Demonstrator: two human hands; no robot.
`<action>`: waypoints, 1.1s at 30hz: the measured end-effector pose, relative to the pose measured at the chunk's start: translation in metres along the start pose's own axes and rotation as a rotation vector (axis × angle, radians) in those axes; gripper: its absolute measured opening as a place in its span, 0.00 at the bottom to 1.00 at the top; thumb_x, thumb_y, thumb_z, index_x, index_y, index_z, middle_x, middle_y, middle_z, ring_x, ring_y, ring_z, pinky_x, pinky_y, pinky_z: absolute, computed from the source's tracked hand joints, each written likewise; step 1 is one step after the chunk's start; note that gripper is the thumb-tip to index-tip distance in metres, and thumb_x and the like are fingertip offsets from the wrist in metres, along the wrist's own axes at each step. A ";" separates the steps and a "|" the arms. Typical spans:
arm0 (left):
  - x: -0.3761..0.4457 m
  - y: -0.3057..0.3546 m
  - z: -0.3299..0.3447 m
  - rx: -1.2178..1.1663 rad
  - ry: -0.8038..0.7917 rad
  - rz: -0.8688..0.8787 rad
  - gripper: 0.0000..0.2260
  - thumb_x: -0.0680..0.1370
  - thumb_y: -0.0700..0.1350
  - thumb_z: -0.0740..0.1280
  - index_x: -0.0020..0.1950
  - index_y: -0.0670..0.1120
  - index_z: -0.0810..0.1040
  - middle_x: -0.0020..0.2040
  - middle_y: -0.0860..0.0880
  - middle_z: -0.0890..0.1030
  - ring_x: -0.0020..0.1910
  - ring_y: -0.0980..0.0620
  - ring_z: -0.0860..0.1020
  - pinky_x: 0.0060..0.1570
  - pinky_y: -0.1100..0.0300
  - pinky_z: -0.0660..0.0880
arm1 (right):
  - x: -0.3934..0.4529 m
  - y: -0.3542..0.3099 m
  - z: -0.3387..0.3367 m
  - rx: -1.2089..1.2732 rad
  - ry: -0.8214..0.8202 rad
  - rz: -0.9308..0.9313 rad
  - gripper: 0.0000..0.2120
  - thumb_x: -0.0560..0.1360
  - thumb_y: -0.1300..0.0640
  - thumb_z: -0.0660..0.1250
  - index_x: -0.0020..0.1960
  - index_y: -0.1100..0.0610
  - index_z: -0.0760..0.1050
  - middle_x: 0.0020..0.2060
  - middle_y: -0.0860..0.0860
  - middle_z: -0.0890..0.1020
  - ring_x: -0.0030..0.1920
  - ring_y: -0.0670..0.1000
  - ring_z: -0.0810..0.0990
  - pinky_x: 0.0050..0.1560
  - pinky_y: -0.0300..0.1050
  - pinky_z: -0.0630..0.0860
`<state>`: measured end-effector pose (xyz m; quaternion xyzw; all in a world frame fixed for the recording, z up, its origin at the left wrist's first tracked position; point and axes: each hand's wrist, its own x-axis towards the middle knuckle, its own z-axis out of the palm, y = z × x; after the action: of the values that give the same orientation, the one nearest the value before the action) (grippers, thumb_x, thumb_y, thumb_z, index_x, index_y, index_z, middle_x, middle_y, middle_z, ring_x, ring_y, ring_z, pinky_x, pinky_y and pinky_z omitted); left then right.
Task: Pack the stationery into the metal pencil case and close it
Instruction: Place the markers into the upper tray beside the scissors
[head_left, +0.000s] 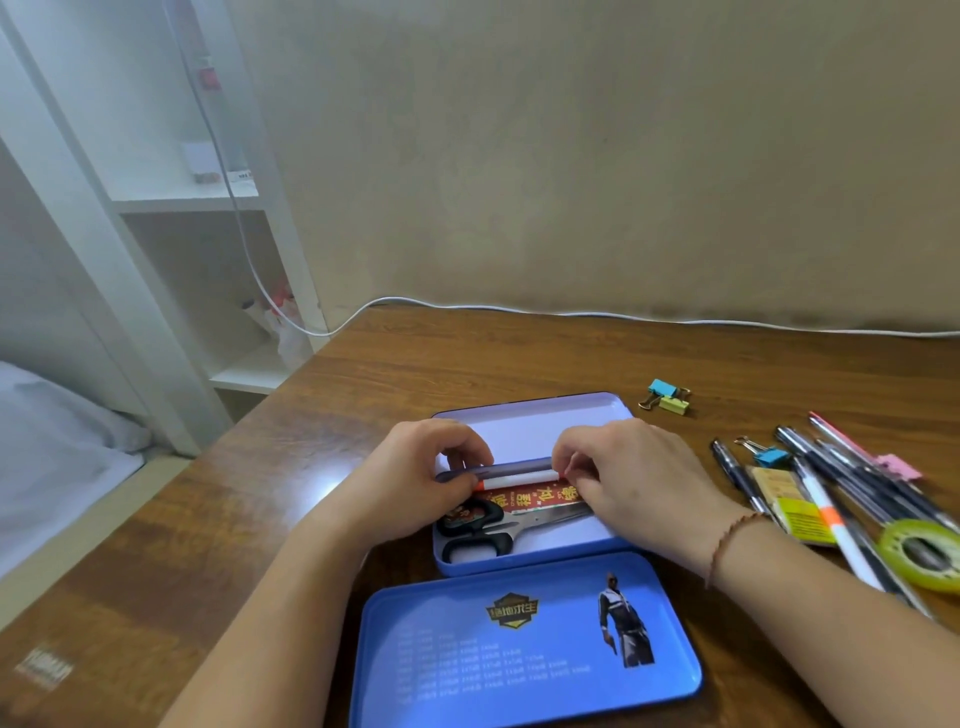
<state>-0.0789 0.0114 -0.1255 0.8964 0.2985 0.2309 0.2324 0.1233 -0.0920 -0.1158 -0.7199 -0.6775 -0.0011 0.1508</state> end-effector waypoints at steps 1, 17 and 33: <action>0.000 0.000 0.000 0.001 0.000 0.001 0.08 0.73 0.36 0.71 0.48 0.48 0.84 0.43 0.58 0.82 0.46 0.59 0.78 0.43 0.73 0.72 | -0.001 0.002 -0.004 -0.005 -0.015 -0.005 0.07 0.77 0.51 0.63 0.53 0.43 0.76 0.45 0.41 0.82 0.48 0.45 0.78 0.47 0.45 0.78; -0.001 0.007 0.013 0.123 -0.016 0.194 0.11 0.71 0.62 0.66 0.42 0.58 0.84 0.54 0.65 0.77 0.62 0.59 0.69 0.59 0.65 0.66 | -0.095 0.083 -0.080 -0.167 -0.288 0.615 0.19 0.71 0.35 0.65 0.35 0.50 0.77 0.35 0.45 0.81 0.43 0.42 0.79 0.31 0.40 0.69; -0.005 0.024 0.020 0.064 0.092 0.243 0.20 0.73 0.60 0.67 0.64 0.61 0.75 0.59 0.65 0.76 0.64 0.56 0.70 0.65 0.56 0.69 | -0.112 0.073 -0.064 -0.309 0.137 0.365 0.13 0.76 0.44 0.55 0.38 0.50 0.70 0.26 0.47 0.75 0.28 0.49 0.74 0.25 0.44 0.67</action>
<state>-0.0610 -0.0145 -0.1287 0.9214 0.2052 0.2885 0.1601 0.1978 -0.2176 -0.0934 -0.8432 -0.5162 -0.1261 0.0820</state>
